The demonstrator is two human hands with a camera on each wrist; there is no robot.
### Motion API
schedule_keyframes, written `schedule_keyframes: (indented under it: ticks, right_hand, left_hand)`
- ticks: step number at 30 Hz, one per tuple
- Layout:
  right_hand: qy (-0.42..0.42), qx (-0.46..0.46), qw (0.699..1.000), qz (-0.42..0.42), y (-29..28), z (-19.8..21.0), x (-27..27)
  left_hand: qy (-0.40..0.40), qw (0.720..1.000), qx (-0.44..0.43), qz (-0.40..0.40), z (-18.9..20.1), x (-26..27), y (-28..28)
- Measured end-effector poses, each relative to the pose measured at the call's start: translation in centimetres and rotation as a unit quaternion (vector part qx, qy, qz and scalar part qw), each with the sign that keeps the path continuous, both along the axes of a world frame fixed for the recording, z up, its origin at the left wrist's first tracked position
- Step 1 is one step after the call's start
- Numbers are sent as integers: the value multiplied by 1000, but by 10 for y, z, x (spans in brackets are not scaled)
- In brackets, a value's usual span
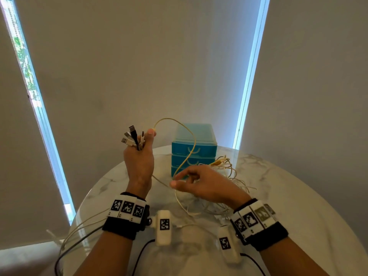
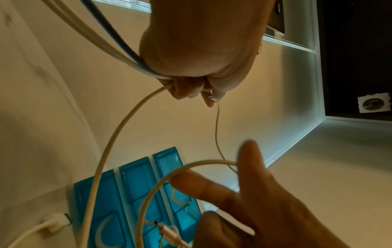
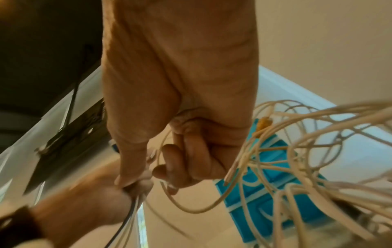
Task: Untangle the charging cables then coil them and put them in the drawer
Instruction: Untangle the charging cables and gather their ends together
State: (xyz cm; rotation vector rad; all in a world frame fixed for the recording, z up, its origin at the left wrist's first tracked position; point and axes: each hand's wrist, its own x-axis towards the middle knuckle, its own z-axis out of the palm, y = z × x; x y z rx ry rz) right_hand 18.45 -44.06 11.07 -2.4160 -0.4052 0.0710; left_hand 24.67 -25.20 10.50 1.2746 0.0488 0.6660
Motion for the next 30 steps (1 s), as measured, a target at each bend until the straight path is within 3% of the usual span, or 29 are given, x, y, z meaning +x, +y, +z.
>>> schedule_keyframes:
  ticks: [2,4,7,10,15,18,19,21,24,30]
  right_hand:
    - [-50,-63,996,43,12,2,2]
    - [-97,-44,993,55,17,16,5]
    - [-157,133,979,7,9,58,9]
    - [-234,284,928,-56,-9,105,13]
    - [-145,488,860,-29,-29,140,14]
    - [-107,535,835,-78,-41,138,18]
    - [-98,523,841,-99,-45,135,20]
    - [-60,450,882,-127,-46,125,21]
    - [35,327,939,-97,-27,100,20]
    - [50,364,925,-97,13,71,32]
  left_hand:
    - [3,1000,-10,2,-2,2,4]
    - [5,1000,-19,-3,-3,4,7]
    - [15,999,-27,-11,-4,5,12]
    - [30,999,-25,-21,-4,4,15]
    - [40,999,-19,-16,-7,5,14]
    - [30,999,-25,3,-7,5,18]
    - [24,999,-29,5,-7,5,20]
    - [12,999,-31,-5,-6,3,22]
    - [-6,998,7,-55,-3,-3,20]
    - [-32,969,187,-156,9,-23,2]
